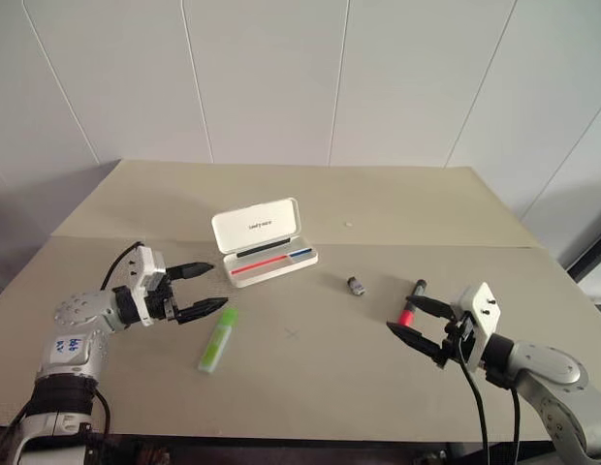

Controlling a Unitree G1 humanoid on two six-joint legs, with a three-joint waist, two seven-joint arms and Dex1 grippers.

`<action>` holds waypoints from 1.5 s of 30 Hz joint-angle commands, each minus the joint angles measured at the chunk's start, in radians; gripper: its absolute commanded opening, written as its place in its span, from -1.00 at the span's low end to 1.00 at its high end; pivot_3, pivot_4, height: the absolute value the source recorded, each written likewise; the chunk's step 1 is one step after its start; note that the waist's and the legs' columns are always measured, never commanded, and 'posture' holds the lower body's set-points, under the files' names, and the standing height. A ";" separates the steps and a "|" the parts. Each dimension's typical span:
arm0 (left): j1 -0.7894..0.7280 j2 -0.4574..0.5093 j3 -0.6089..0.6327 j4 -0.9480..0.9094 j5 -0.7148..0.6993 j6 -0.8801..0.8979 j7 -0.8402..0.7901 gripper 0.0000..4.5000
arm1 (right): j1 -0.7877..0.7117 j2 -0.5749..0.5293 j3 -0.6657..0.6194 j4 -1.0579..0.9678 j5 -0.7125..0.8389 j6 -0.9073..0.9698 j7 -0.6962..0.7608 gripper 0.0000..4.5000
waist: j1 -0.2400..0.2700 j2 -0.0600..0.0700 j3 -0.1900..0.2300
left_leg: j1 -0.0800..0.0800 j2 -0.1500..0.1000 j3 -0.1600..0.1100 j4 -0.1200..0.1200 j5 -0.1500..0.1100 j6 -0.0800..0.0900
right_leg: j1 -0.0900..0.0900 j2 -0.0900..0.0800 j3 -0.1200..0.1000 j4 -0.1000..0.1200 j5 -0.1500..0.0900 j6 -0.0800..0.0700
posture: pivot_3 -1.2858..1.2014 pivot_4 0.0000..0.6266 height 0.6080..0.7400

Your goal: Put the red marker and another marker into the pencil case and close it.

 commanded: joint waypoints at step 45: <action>-0.584 -0.216 -0.359 0.814 0.595 -0.162 0.355 0.30 | 0.027 0.086 -0.008 -0.082 -0.001 -0.062 -0.084 1.00 | -0.001 -0.001 0.000 | 0.000 -0.001 0.000 0.007 0.000 0.000 | 0.002 0.001 0.000 0.004 0.000 0.003 | 0.03 -0.52 1.00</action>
